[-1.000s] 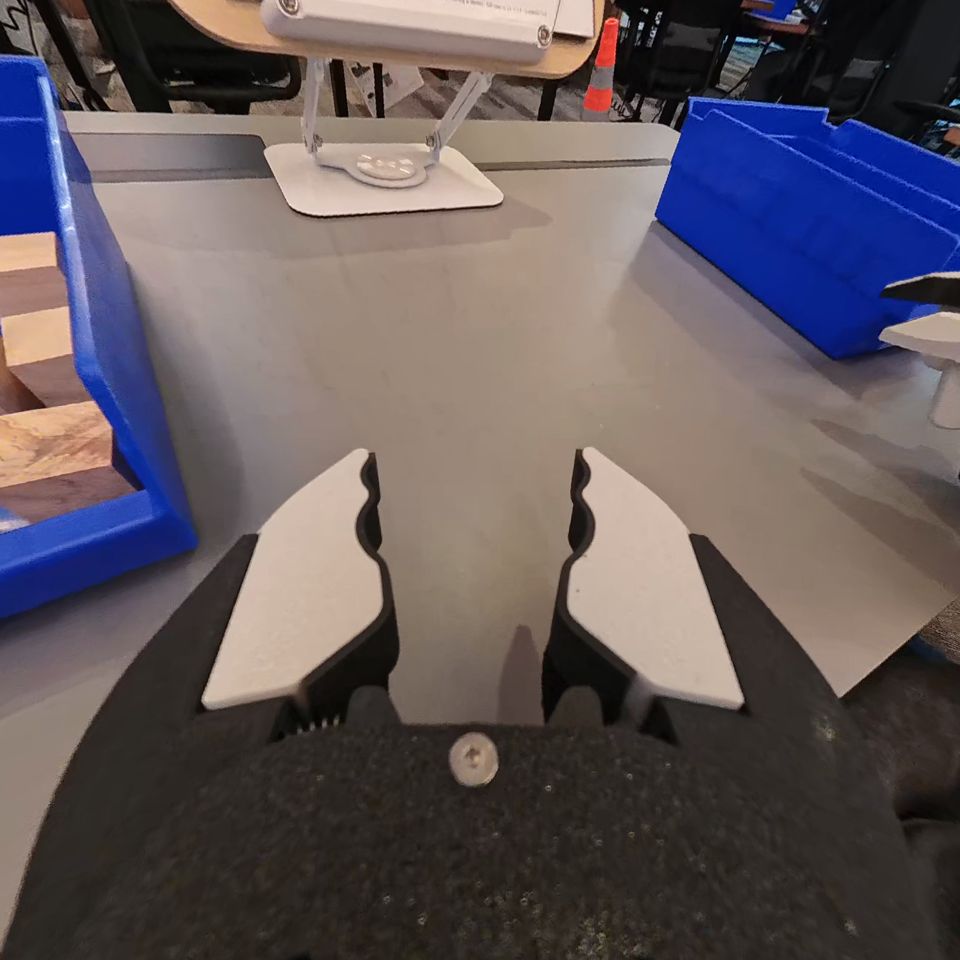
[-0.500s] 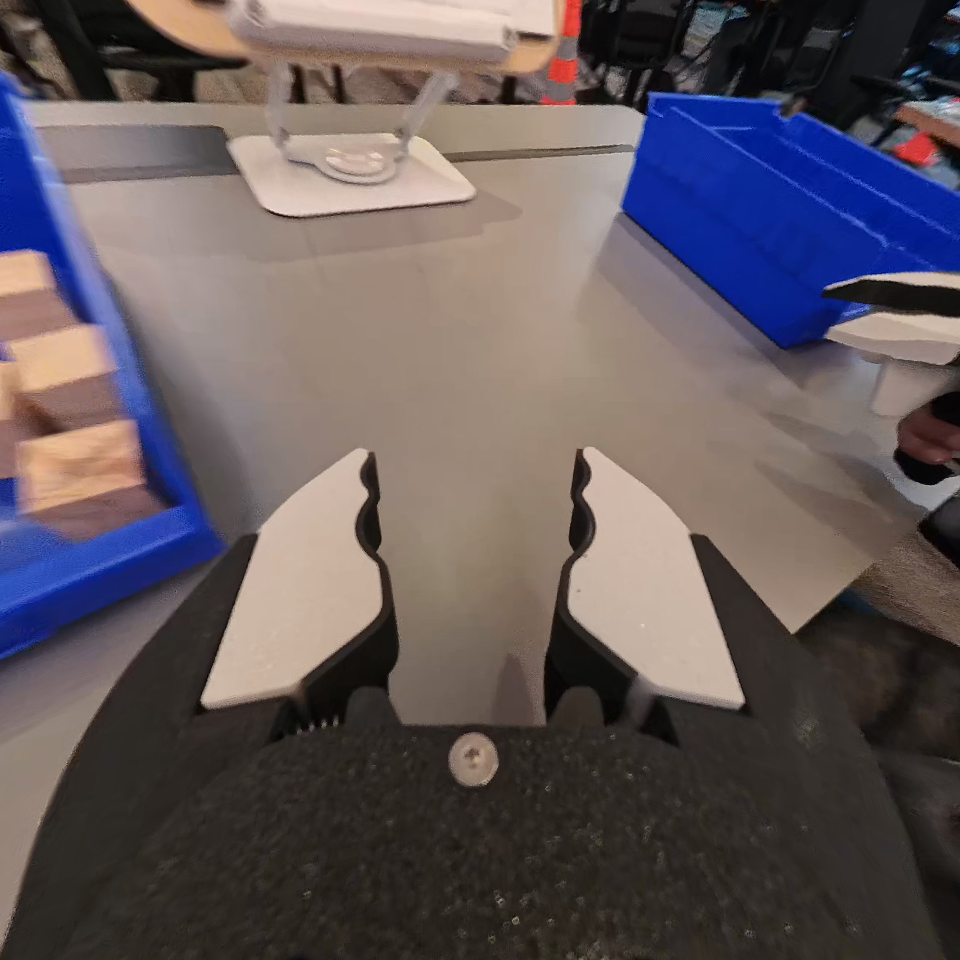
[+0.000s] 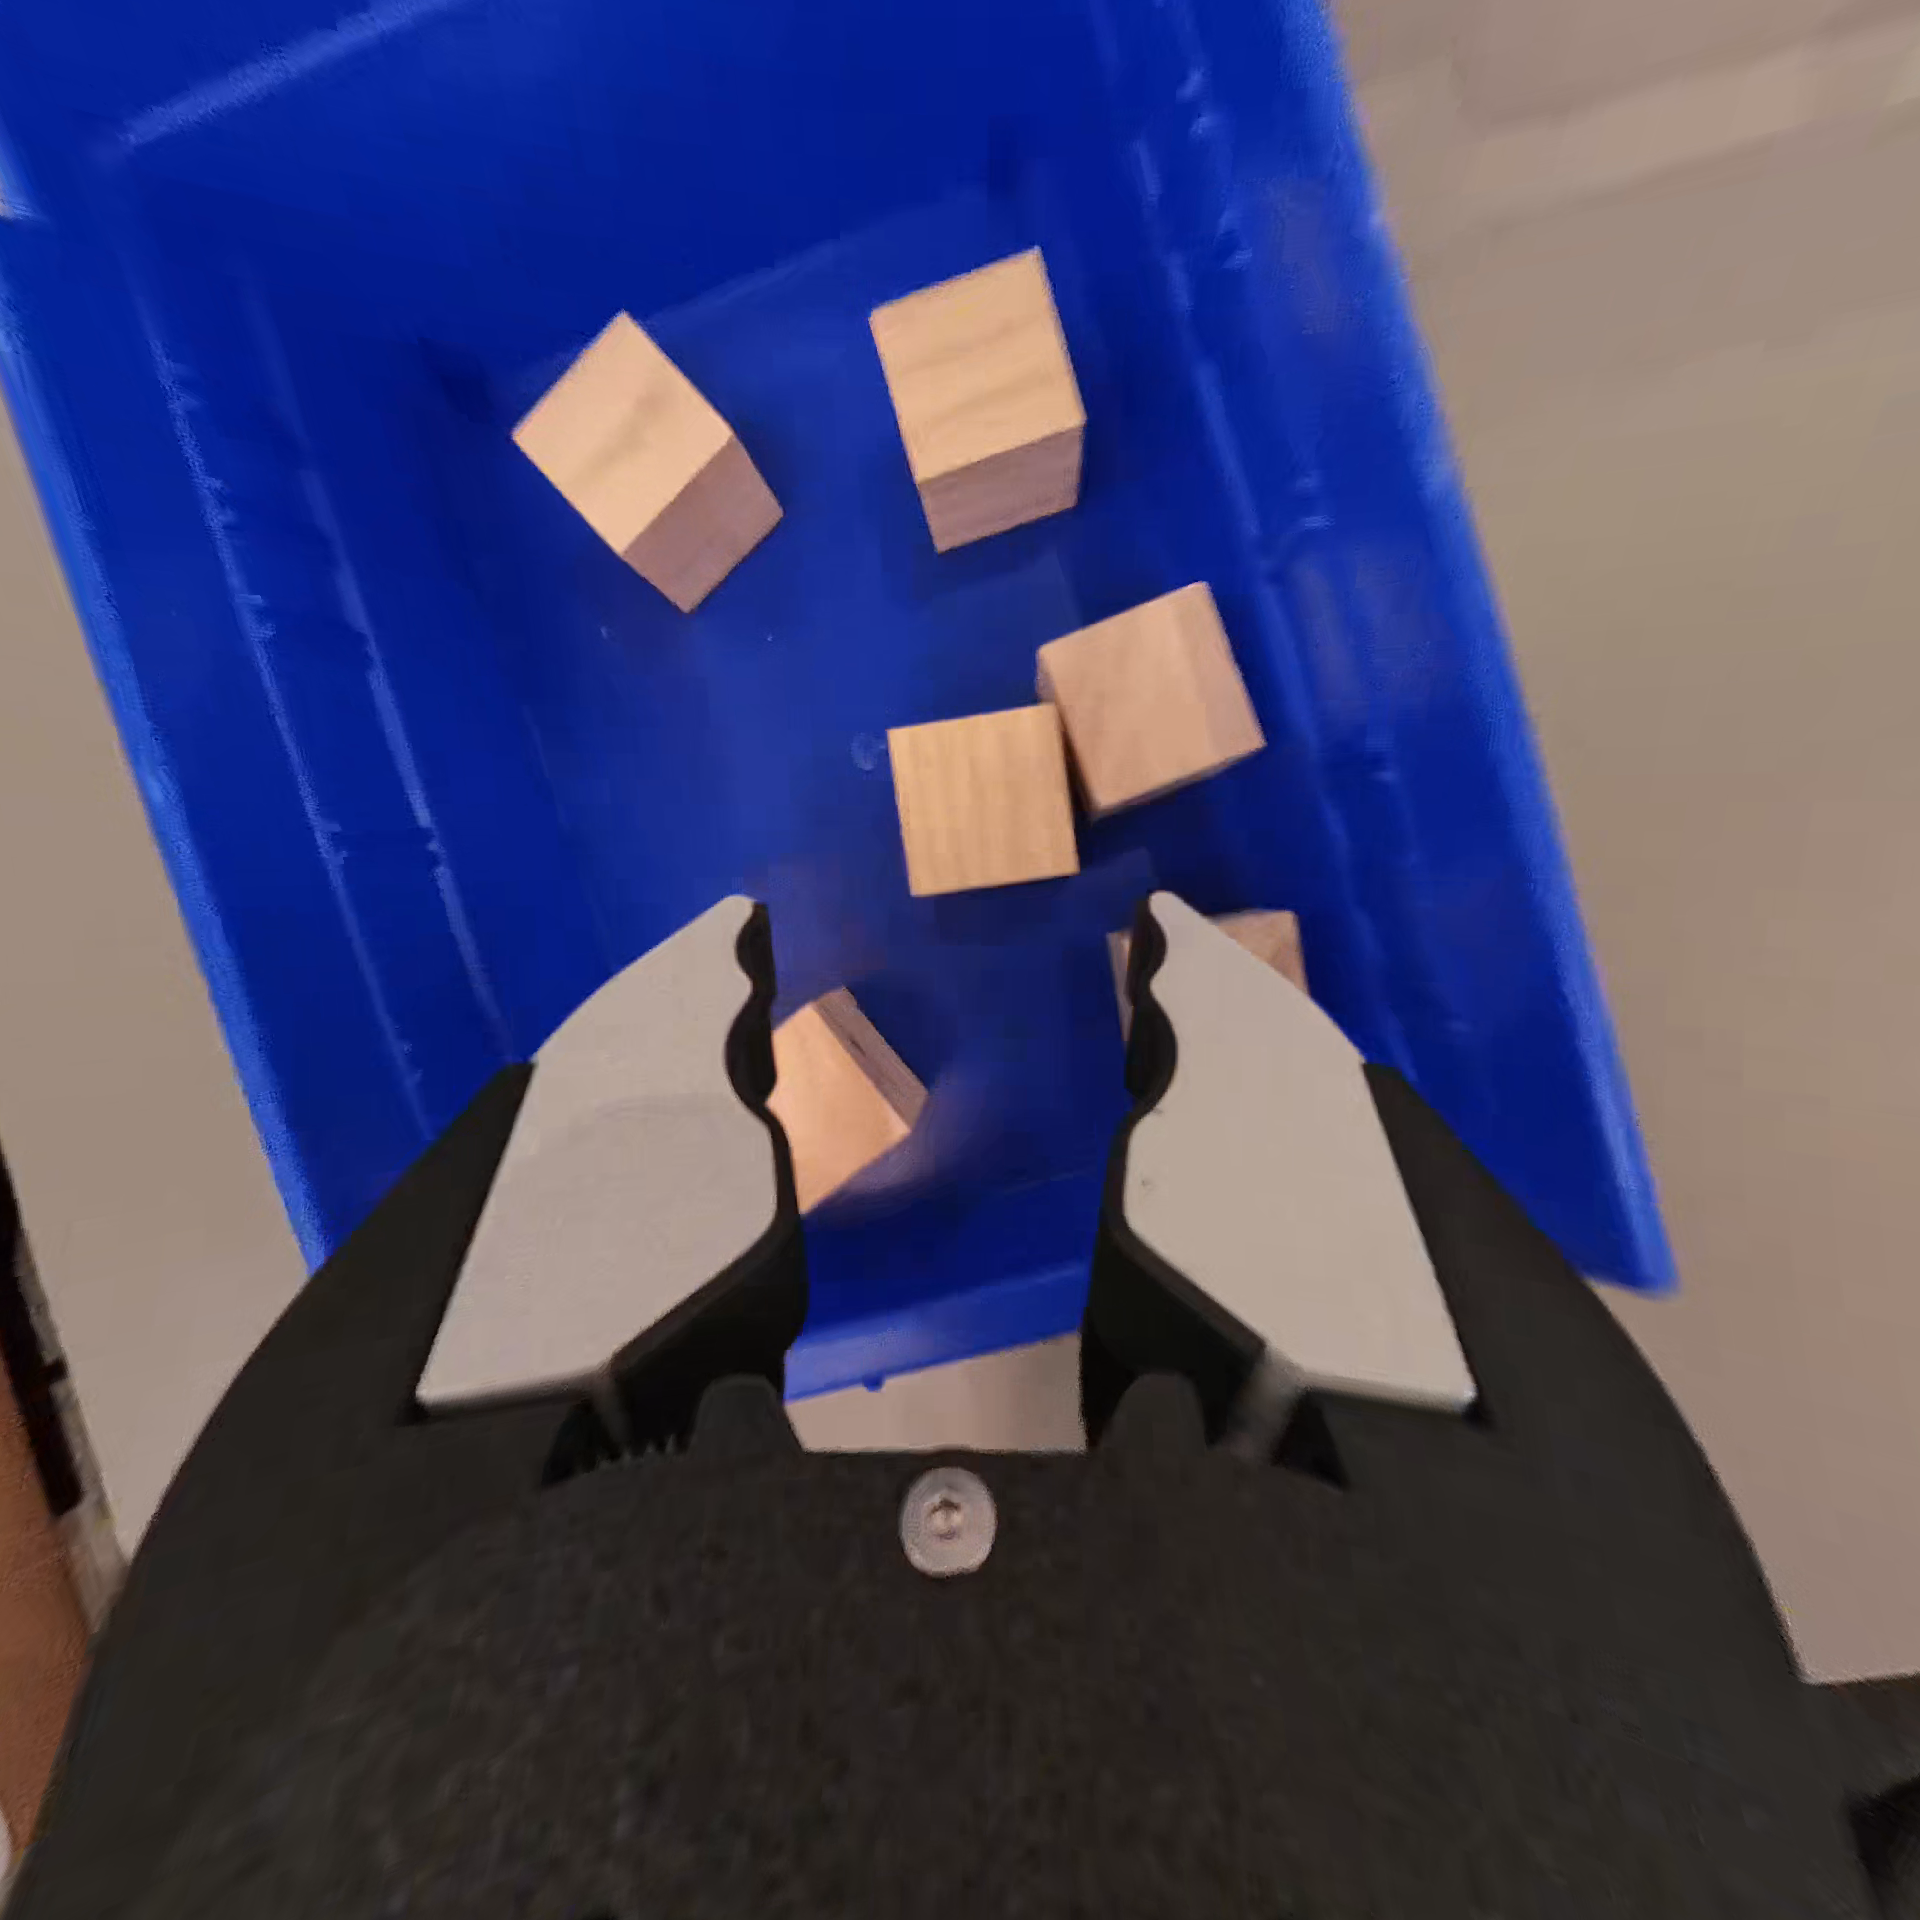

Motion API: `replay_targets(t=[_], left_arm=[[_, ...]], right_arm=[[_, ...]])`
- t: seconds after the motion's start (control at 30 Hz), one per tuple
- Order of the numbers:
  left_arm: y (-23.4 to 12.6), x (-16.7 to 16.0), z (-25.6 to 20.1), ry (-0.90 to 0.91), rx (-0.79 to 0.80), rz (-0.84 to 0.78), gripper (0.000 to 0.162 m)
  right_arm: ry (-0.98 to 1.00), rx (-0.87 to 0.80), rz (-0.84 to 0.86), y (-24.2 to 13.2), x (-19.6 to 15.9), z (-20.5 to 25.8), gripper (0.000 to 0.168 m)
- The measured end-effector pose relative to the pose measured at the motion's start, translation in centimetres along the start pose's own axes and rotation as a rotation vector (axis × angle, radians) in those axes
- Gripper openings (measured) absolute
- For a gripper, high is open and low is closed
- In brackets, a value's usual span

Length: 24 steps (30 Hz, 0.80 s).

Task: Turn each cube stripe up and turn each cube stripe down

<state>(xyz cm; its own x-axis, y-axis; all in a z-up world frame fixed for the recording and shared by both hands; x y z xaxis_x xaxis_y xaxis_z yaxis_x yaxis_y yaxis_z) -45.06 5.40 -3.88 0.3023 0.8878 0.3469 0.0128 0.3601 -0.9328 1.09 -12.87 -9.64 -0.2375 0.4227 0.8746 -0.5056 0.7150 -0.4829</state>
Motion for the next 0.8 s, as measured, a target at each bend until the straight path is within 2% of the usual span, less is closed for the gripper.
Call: replay_targets(t=[0.1, 0.23, 0.37, 0.43, 0.6, 0.67, 0.8], left_arm=[[2.6, 0.7, 0.7, -0.001, 0.014, 0.112, 0.064], [4.4, 0.9, 0.5, -0.044, -0.072, 0.165, 0.064], [5.5, 1.1, 0.6, -0.064, -0.081, 0.208, 0.06], [5.8, 1.2, 0.9, -0.073, -0.087, 0.229, 0.042], [5.5, 1.0, 1.7, -0.036, -0.064, 0.285, 0.042], [4.3, 0.7, 2.3, -0.052, -0.1, 0.232, 0.042], [-0.6, -0.6, 3.2, -0.097, -0.284, 0.004, 0.042]], right_arm=[[0.0, 0.002, -0.008, -0.3, 0.2, -0.1, 0.052], [0.008, 0.009, -0.01, -0.5, 0.2, -0.2, 0.051], [0.004, 0.014, 0.004, -0.4, 0.1, -0.1, 0.051], [-0.005, 0.013, 0.011, -0.4, 0.1, 0.0, 0.051], [-0.017, 0.007, 0.032, -0.1, -0.1, 0.0, 0.05], [-0.014, 0.003, 0.033, -0.1, -0.2, -0.1, 0.05], [0.005, 0.004, 0.02, -0.3, -0.1, -0.6, 0.05]])
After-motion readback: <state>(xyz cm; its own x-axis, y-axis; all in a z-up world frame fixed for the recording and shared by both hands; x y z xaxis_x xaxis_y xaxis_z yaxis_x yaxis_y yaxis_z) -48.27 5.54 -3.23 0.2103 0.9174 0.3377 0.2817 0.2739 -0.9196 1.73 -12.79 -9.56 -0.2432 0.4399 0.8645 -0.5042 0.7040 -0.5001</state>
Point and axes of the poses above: each gripper's, where its closed fingertips meet, y out along the fingers, x out of its top, z = x × y across the jaws, the point moved 8 cm from there along -y, back along the fingers, and after that the axes turned 8 degrees about z, right-handed, at the moved point
